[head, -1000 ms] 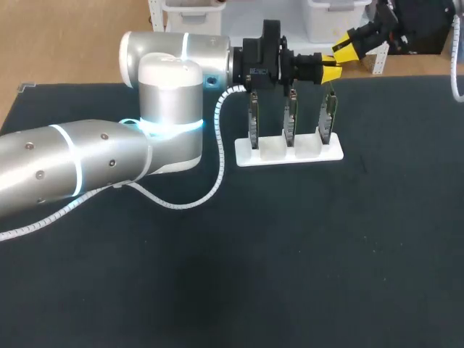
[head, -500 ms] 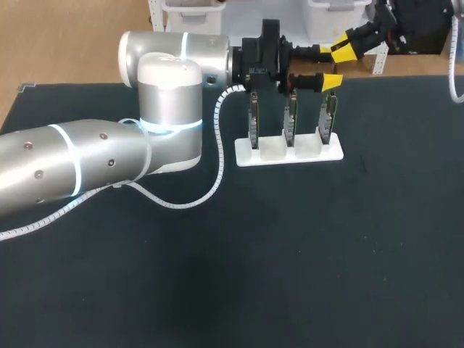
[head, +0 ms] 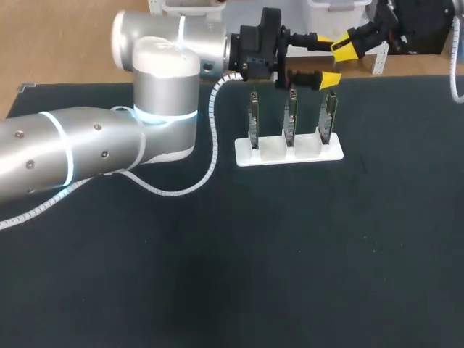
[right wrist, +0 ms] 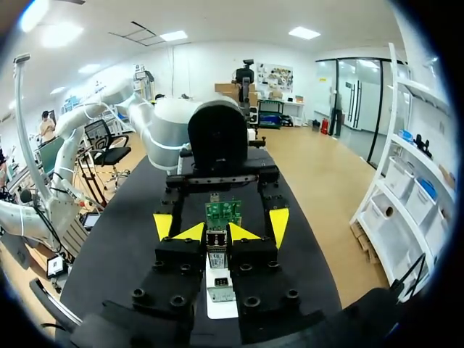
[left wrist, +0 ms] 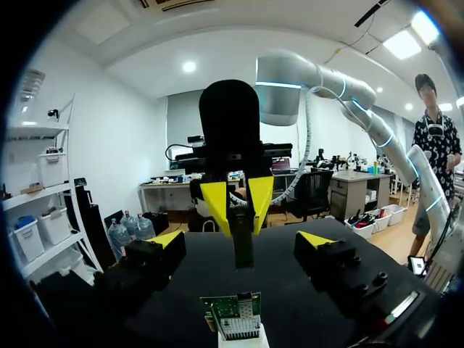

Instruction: Pick up the optical module with the left hand, and insert it into the network port with the right hand.

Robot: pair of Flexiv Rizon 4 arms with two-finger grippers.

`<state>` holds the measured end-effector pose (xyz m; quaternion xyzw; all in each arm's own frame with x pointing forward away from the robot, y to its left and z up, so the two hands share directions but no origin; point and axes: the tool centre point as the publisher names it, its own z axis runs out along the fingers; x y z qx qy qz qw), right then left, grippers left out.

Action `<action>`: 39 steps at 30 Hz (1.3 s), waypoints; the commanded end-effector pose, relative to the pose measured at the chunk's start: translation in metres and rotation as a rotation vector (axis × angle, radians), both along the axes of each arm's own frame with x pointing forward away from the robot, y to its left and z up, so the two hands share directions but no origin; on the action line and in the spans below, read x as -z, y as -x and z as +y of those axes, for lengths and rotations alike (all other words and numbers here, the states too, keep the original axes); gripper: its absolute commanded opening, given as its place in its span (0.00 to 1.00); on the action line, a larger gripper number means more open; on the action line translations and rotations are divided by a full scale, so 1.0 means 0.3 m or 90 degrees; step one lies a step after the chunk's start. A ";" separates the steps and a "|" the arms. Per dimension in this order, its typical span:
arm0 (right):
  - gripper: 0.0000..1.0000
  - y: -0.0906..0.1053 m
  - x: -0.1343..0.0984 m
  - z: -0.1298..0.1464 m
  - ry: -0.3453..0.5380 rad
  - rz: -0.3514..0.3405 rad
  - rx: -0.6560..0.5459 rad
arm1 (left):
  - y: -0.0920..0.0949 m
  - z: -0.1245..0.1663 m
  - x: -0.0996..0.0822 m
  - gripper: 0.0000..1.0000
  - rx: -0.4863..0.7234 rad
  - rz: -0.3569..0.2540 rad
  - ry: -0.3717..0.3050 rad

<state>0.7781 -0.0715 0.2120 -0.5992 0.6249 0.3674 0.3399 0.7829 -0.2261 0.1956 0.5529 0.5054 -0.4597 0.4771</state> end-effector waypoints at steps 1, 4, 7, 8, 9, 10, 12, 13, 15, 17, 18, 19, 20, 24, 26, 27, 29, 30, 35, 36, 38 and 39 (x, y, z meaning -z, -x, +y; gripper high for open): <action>0.00 -0.006 0.003 -0.002 -0.001 0.001 0.000 | 0.025 0.018 -0.015 1.00 -0.003 0.007 -0.012; 0.00 -0.010 0.004 -0.003 -0.001 0.001 0.001 | 0.041 0.032 -0.020 1.00 -0.005 0.014 -0.033; 0.00 -0.012 0.004 -0.004 -0.002 0.001 0.002 | 0.059 0.054 -0.017 1.00 -0.013 0.018 -0.061; 0.00 -0.014 0.004 -0.004 -0.002 0.002 0.002 | 0.064 0.064 -0.016 1.00 -0.018 0.018 -0.065; 0.00 -0.015 0.005 -0.004 -0.002 0.002 0.002 | 0.068 0.073 -0.017 1.00 -0.021 0.019 -0.065; 0.00 -0.015 0.005 -0.004 -0.002 0.003 0.002 | 0.072 0.080 -0.019 1.00 -0.025 0.018 -0.071; 0.00 -0.016 0.006 -0.005 -0.002 0.003 0.002 | 0.078 0.090 -0.025 1.00 -0.030 0.018 -0.089; 0.00 -0.016 0.007 -0.005 -0.002 0.003 0.002 | 0.081 0.094 -0.028 1.00 -0.031 0.017 -0.094; 0.00 -0.017 0.007 -0.005 -0.002 0.004 0.001 | 0.086 0.100 -0.033 1.00 -0.031 0.018 -0.108; 0.00 -0.019 0.009 -0.005 -0.002 0.004 0.001 | 0.089 0.108 -0.035 1.00 -0.033 0.018 -0.112; 0.00 -0.019 0.009 -0.005 -0.002 0.004 0.001 | 0.090 0.111 -0.035 1.00 -0.033 0.019 -0.115; 0.00 -0.020 0.009 -0.004 -0.002 0.004 0.002 | 0.090 0.113 -0.036 1.00 -0.032 0.019 -0.120; 0.00 -0.022 0.009 -0.004 -0.002 0.003 0.002 | 0.089 0.115 -0.038 1.00 -0.028 0.022 -0.133; 0.00 -0.024 0.010 -0.003 -0.003 0.004 0.003 | 0.084 0.117 -0.050 1.00 -0.013 0.029 -0.163; 0.00 -0.026 0.011 -0.002 -0.003 0.005 0.004 | 0.083 0.118 -0.053 1.00 -0.008 0.032 -0.176; 0.00 -0.026 0.012 -0.002 -0.004 0.005 0.005 | 0.082 0.120 -0.054 1.00 -0.004 0.036 -0.184; 0.00 -0.028 0.013 -0.001 -0.004 0.005 0.005 | 0.080 0.123 -0.052 1.00 -0.005 0.041 -0.196; 0.00 -0.029 0.014 -0.001 -0.004 0.006 0.005 | 0.079 0.125 -0.050 1.00 -0.004 0.043 -0.196; 0.00 -0.032 0.016 0.004 -0.005 0.008 0.005 | 0.075 0.136 -0.020 1.00 -0.013 0.061 -0.226; 0.00 -0.032 0.016 0.005 -0.006 0.009 0.004 | 0.074 0.138 -0.013 1.00 -0.017 0.065 -0.229; 0.00 -0.033 0.017 0.006 -0.006 0.009 0.003 | 0.071 0.139 -0.005 1.00 -0.017 0.069 -0.228; 0.00 -0.033 0.017 0.007 -0.005 0.010 0.003 | 0.069 0.139 -0.002 1.00 -0.017 0.070 -0.232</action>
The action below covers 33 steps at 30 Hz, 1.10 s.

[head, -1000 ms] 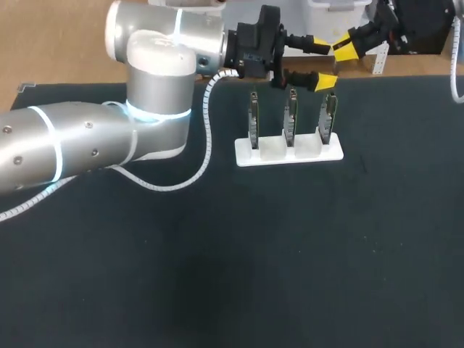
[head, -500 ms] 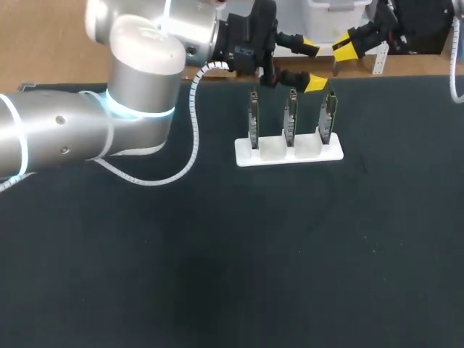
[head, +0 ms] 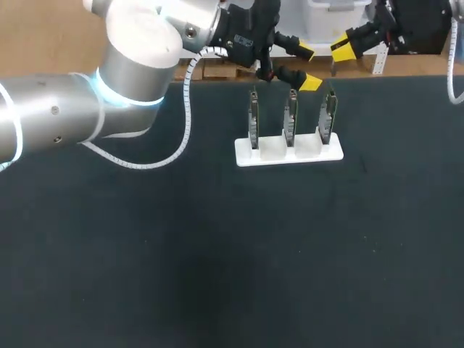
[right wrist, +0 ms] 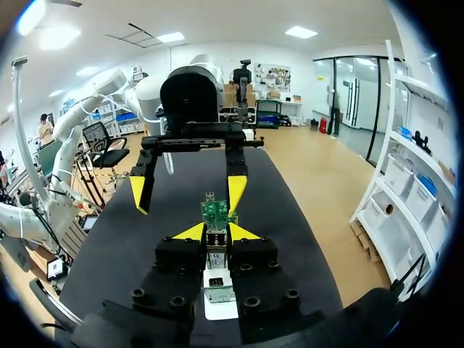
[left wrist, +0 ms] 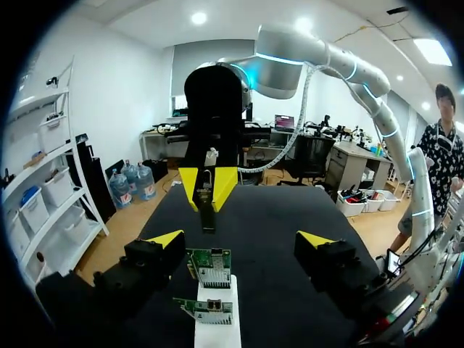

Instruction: Pick up the optical module with the left hand, and insert it into the network port with the right hand.

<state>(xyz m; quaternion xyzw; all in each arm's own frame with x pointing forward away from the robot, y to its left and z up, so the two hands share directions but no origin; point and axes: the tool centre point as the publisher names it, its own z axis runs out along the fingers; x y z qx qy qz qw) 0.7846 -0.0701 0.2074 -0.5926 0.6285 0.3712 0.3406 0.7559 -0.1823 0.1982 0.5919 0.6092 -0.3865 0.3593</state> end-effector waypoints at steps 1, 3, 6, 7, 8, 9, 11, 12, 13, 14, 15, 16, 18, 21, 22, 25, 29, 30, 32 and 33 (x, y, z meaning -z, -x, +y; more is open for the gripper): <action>0.00 -0.011 0.002 0.002 0.000 0.003 -0.004 | -0.022 -0.007 0.008 1.00 0.006 0.010 -0.023; 0.00 -0.012 0.002 0.002 0.001 0.003 -0.005 | -0.027 -0.007 0.010 1.00 0.004 0.015 -0.038; 0.00 -0.013 0.003 0.001 0.002 0.003 -0.006 | -0.034 -0.007 0.017 1.00 0.006 0.018 -0.055; 0.00 -0.013 0.003 0.000 0.002 0.003 -0.006 | -0.037 -0.010 0.022 1.00 0.008 0.021 -0.069; 0.00 -0.014 0.003 -0.001 0.003 0.003 -0.006 | -0.039 -0.013 0.026 1.00 0.008 0.022 -0.072; 0.00 -0.014 0.003 -0.002 0.003 0.003 -0.005 | -0.041 -0.016 0.031 1.00 0.008 0.022 -0.072; 0.00 -0.014 0.002 -0.004 0.005 0.003 -0.006 | -0.046 -0.022 0.041 1.00 0.009 0.025 -0.067; 0.00 -0.015 0.002 -0.006 0.006 0.003 -0.006 | -0.047 -0.027 0.045 1.00 0.010 0.026 -0.065; 0.00 -0.015 0.003 -0.008 0.006 0.002 -0.006 | -0.048 -0.031 0.049 1.00 0.011 0.027 -0.065; 0.00 -0.016 0.003 -0.009 0.007 0.002 -0.005 | -0.050 -0.035 0.052 1.00 0.013 0.029 -0.062; 0.00 -0.017 0.003 -0.011 0.008 0.002 -0.005 | -0.051 -0.038 0.055 1.00 0.013 0.030 -0.061; 0.00 -0.018 0.003 -0.012 0.009 0.002 -0.005 | -0.053 -0.041 0.058 1.00 0.013 0.031 -0.060; 0.00 -0.018 0.003 -0.013 0.010 0.002 -0.004 | -0.056 -0.047 0.062 1.00 0.017 0.032 -0.059; 0.00 -0.018 0.003 -0.015 0.010 0.003 -0.004 | -0.058 -0.050 0.069 1.00 0.019 0.034 -0.060; 0.00 -0.018 0.003 -0.016 0.011 0.003 -0.004 | -0.057 -0.049 0.071 1.00 0.019 0.034 -0.060; 0.00 -0.018 0.004 -0.017 0.012 0.004 -0.005 | -0.053 -0.047 0.079 1.00 0.017 0.039 -0.070; 0.00 -0.018 0.005 -0.018 0.015 0.005 -0.007 | -0.050 -0.039 0.088 1.00 0.010 0.043 -0.072; 0.00 -0.018 0.005 -0.018 0.016 0.005 -0.008 | -0.049 -0.038 0.089 1.00 0.006 0.044 -0.077; 0.00 -0.018 0.006 -0.018 0.016 0.006 -0.009 | -0.049 -0.037 0.090 1.00 0.005 0.044 -0.079; 0.00 -0.018 0.006 -0.017 0.017 0.006 -0.010 | -0.049 -0.037 0.090 1.00 0.004 0.043 -0.080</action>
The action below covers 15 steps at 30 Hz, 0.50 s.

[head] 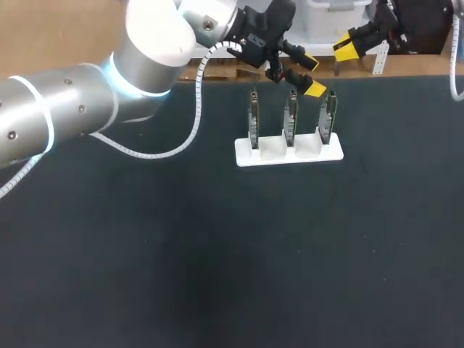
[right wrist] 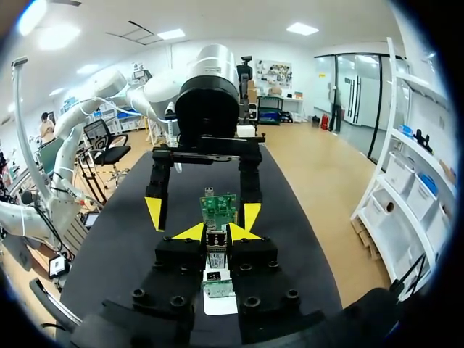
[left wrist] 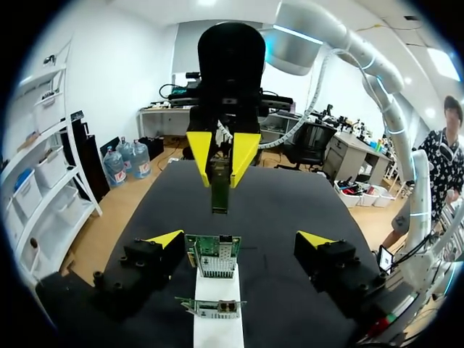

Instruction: Pick up the optical module with the left hand, and insert it into the network port with the right hand.

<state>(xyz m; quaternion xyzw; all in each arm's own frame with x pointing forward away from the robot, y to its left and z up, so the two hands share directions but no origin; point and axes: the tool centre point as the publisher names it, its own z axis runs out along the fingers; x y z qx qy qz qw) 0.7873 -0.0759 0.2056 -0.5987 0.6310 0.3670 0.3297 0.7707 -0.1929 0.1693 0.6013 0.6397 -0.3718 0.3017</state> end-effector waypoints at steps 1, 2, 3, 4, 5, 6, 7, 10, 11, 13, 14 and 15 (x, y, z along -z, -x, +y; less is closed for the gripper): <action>0.00 -0.009 0.000 0.002 0.002 0.002 -0.004 | 0.000 -0.001 -0.006 1.00 -0.003 0.000 -0.008; 0.00 -0.008 0.000 0.003 0.002 0.002 -0.005 | 0.000 -0.001 -0.005 1.00 -0.003 0.000 -0.009; 0.00 -0.008 0.000 0.003 0.002 0.002 -0.005 | -0.001 -0.002 -0.004 1.00 -0.003 0.000 -0.009; 0.00 -0.008 0.000 0.003 0.002 0.002 -0.005 | -0.002 -0.003 -0.002 1.00 -0.003 0.001 -0.011; 0.00 -0.008 0.000 0.004 0.003 0.002 -0.006 | -0.002 -0.004 0.000 1.00 -0.003 0.001 -0.012; 0.00 -0.008 0.000 0.004 0.003 0.002 -0.007 | -0.002 -0.005 0.004 1.00 -0.003 0.001 -0.013; 0.00 -0.008 0.000 0.004 0.003 0.002 -0.007 | -0.002 -0.007 0.009 1.00 -0.002 0.002 -0.013; 0.00 -0.009 0.000 0.005 0.004 0.001 -0.009 | 0.001 -0.018 0.026 1.00 -0.001 0.005 -0.016; 0.00 -0.009 -0.001 0.005 0.005 0.000 -0.010 | 0.002 -0.020 0.030 1.00 -0.001 0.007 -0.016; 0.00 -0.010 -0.003 0.005 0.006 -0.001 -0.011 | 0.004 -0.022 0.035 1.00 -0.002 0.011 -0.015; 0.00 -0.011 -0.003 0.004 0.006 -0.001 -0.011 | 0.004 -0.022 0.037 1.00 -0.003 0.012 -0.009; 0.00 -0.011 -0.004 0.003 0.006 -0.001 -0.012 | 0.003 -0.022 0.037 1.00 -0.004 0.012 -0.007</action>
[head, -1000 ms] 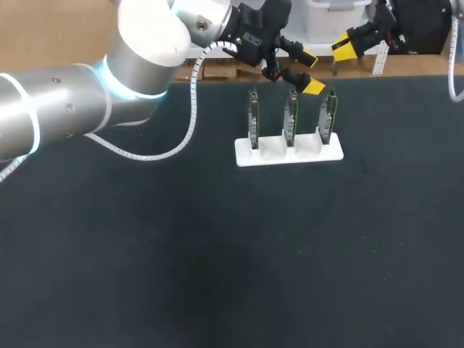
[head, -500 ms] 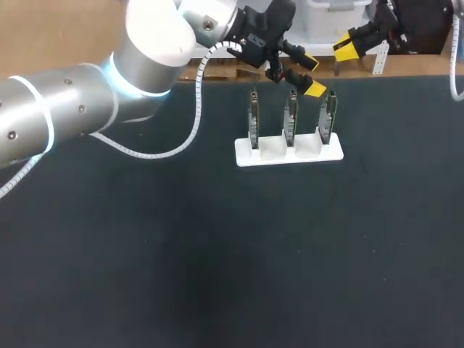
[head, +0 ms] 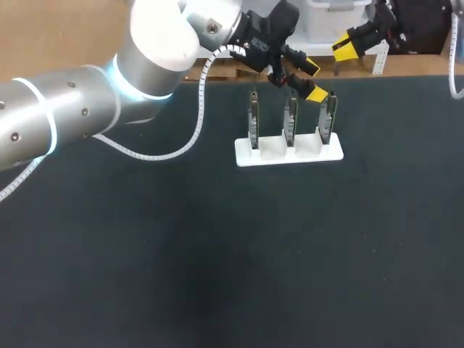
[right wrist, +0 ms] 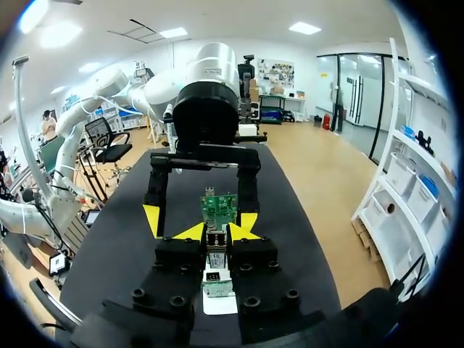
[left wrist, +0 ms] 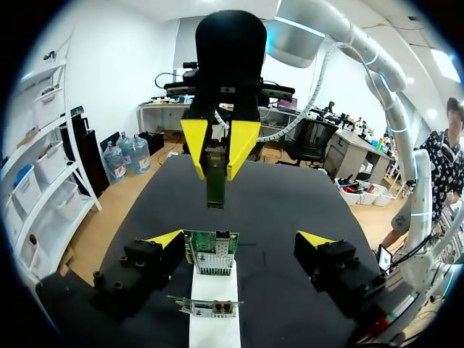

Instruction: Pick up the optical module with the left hand, and insert it into the network port with the right hand.

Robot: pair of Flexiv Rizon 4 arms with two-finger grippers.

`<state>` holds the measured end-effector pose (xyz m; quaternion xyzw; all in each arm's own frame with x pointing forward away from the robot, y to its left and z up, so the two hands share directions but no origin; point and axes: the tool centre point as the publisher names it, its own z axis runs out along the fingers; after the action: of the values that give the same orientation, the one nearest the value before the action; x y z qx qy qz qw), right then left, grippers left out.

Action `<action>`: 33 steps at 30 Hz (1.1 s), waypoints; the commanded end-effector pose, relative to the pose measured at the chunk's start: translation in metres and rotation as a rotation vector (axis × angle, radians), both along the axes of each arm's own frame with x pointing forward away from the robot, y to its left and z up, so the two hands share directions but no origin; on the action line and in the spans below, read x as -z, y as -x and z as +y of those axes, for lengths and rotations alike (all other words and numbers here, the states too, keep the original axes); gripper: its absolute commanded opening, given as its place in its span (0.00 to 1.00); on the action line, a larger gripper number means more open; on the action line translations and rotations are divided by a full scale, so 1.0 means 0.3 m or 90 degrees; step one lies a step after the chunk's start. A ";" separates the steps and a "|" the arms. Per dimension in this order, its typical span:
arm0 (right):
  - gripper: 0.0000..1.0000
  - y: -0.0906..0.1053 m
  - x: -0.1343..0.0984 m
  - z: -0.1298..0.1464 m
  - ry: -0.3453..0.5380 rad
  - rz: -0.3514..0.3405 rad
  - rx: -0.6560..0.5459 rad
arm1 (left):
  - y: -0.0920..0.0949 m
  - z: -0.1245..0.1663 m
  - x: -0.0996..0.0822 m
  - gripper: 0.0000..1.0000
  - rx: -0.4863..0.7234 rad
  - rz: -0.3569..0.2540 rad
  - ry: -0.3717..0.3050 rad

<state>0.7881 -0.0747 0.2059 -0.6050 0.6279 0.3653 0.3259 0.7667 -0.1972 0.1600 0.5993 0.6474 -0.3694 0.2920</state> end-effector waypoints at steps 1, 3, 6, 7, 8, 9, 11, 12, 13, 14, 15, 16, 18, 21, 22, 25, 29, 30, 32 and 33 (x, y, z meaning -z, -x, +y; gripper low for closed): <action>0.00 -0.009 -0.003 -0.002 0.001 0.001 -0.004 | -0.010 -0.007 0.007 1.00 0.000 0.002 0.005; 0.00 -0.009 -0.004 -0.004 0.002 0.000 -0.005 | -0.013 -0.005 0.005 1.00 0.000 0.000 0.004; 0.00 -0.008 -0.005 -0.006 0.002 -0.001 -0.007 | -0.017 -0.004 0.001 1.00 -0.001 -0.002 0.001; 0.00 -0.008 -0.005 -0.006 0.002 -0.001 -0.007 | -0.017 -0.005 0.001 1.00 -0.001 -0.003 0.000; 0.00 -0.008 -0.005 -0.007 0.003 -0.001 -0.008 | -0.018 -0.005 0.000 1.00 -0.001 -0.003 0.000; 0.00 -0.008 -0.006 -0.007 0.003 -0.002 -0.008 | -0.019 -0.006 0.000 1.00 0.000 -0.003 -0.001; 0.00 -0.008 -0.006 -0.008 0.003 -0.002 -0.008 | -0.020 -0.007 0.001 1.00 0.001 -0.002 -0.001; 0.00 -0.008 -0.006 -0.009 0.003 -0.002 -0.008 | -0.020 -0.007 0.001 1.00 0.001 -0.002 -0.001; 0.00 -0.008 -0.006 -0.009 0.003 -0.002 -0.008 | -0.020 -0.008 0.001 1.00 0.002 -0.002 -0.001; 0.00 -0.007 -0.006 -0.009 0.003 -0.002 -0.008 | -0.020 -0.008 0.001 1.00 0.003 -0.001 0.001; 0.00 -0.006 -0.005 -0.010 0.003 -0.001 -0.008 | -0.021 -0.010 0.001 1.00 0.005 0.001 0.002; 0.00 -0.005 -0.003 -0.010 0.003 -0.001 -0.009 | -0.021 -0.011 0.001 1.00 0.006 0.001 0.002; 0.00 -0.002 0.000 -0.008 0.004 0.002 -0.012 | -0.022 -0.012 0.000 1.00 0.006 0.000 0.003; 0.00 0.002 0.008 -0.008 0.006 0.009 -0.021 | -0.022 -0.012 0.000 1.00 0.006 0.000 0.003; 0.00 0.003 0.010 -0.008 0.008 0.009 -0.023 | -0.022 -0.012 0.000 1.00 0.006 0.000 0.003; 0.00 0.004 0.012 -0.008 0.009 0.008 -0.026 | -0.022 -0.012 0.000 1.00 0.006 0.000 0.003; 0.00 0.003 0.012 -0.007 0.009 0.006 -0.027 | -0.022 -0.012 0.000 1.00 0.006 0.000 0.003; 0.00 0.003 0.013 -0.005 0.009 0.006 -0.028 | -0.022 -0.012 0.000 1.00 0.006 0.000 0.003; 0.00 0.007 0.015 -0.001 0.010 0.006 -0.032 | -0.022 -0.012 0.000 1.00 0.006 0.000 0.003; 0.00 0.010 0.016 0.001 0.010 0.006 -0.035 | -0.022 -0.012 0.000 1.00 0.006 0.000 0.003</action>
<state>0.7824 -0.0756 0.2018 -0.6211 0.6174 0.3700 0.3103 0.7702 -0.2000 0.1596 0.6001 0.6436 -0.3724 0.2948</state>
